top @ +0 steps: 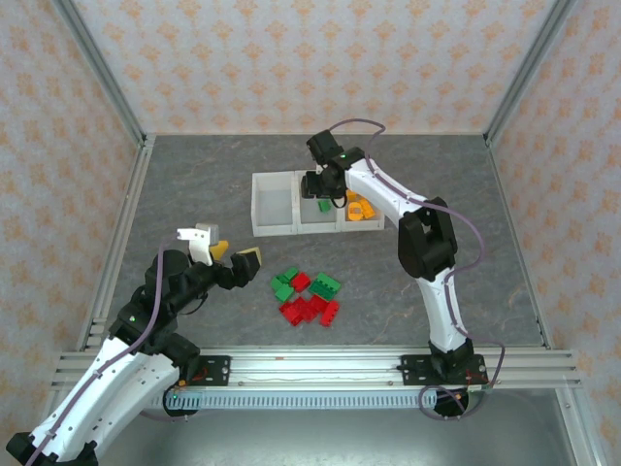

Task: Sort the legos into containers by color
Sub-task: Place the lego in the container, then move the lego to the center of the table.

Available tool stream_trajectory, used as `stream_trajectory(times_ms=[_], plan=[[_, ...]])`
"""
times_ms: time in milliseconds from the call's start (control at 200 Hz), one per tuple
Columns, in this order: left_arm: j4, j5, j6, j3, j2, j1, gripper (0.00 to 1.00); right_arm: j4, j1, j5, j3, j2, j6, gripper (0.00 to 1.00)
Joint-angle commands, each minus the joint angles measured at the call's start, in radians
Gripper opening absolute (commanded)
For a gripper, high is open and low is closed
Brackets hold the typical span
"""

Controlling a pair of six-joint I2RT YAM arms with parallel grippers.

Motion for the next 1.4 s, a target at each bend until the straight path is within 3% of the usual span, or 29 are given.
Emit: stream_trajectory(times_ms=[0,140,285,445,671,941,1397], plan=[[0.008,-0.014,0.001,0.002,-0.017,-0.007,0.99,-0.072,0.01,0.005,0.05,-0.054,0.011,0.56],[0.01,-0.014,-0.001,0.001,-0.027,-0.007,0.99,-0.088,0.027,-0.013,0.003,-0.133,-0.037,0.59],[0.015,-0.004,-0.004,0.0,-0.027,-0.007,0.99,-0.125,0.047,0.014,-0.112,-0.249,-0.183,0.65],[0.016,0.007,0.0,-0.001,-0.018,-0.008,0.99,-0.099,0.049,0.057,-0.366,-0.415,-0.304,0.66],[0.016,0.012,0.0,0.0,-0.003,-0.008,0.99,-0.063,0.108,-0.038,-0.674,-0.54,-0.282,0.63],[0.022,0.149,0.014,0.008,0.09,-0.026,0.99,-0.021,0.213,-0.095,-0.766,-0.473,-0.274,0.6],[0.01,0.082,0.004,0.01,0.102,-0.064,0.99,0.013,0.211,-0.027,-0.72,-0.318,-0.221,0.33]])
